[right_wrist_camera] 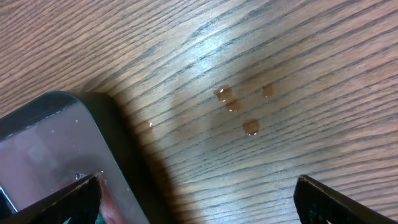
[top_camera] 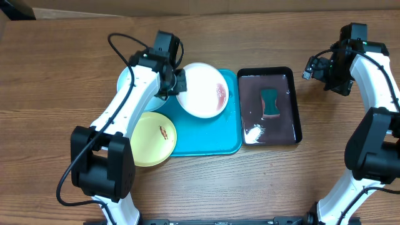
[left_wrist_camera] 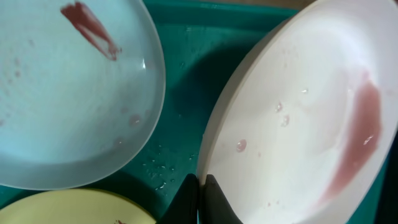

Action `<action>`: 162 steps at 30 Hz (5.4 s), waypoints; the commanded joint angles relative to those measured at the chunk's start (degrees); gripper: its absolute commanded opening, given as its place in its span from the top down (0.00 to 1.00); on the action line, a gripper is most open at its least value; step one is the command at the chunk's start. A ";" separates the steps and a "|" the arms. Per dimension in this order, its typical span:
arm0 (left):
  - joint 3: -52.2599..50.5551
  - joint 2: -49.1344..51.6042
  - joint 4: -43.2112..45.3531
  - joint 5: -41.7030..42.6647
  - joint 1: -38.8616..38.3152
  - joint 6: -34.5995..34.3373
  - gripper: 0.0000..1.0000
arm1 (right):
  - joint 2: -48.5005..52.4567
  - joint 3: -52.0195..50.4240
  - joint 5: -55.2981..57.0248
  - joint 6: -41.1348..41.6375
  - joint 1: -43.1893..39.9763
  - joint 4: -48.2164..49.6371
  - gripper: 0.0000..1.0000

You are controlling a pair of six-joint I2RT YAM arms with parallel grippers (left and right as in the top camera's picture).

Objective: Clean dirty plates on tray and stack at the side
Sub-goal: 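Lift the white plate by its rim with the left gripper, then carry the white plate over the tray toward the left side, then lower the white plate onto the table left of the tray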

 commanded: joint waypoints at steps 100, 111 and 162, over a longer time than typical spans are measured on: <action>11.93 -0.79 7.30 -38.27 -41.90 7.02 0.96 | -1.40 0.81 -0.11 0.20 -0.22 0.13 0.00; 11.93 -0.79 1.92 8.59 -14.88 -0.90 0.96 | -1.40 0.81 -0.11 0.20 -0.22 0.13 0.00; -11.34 -0.79 8.44 2.25 53.24 -3.78 0.96 | -1.40 0.81 -0.11 0.20 -0.22 0.13 0.00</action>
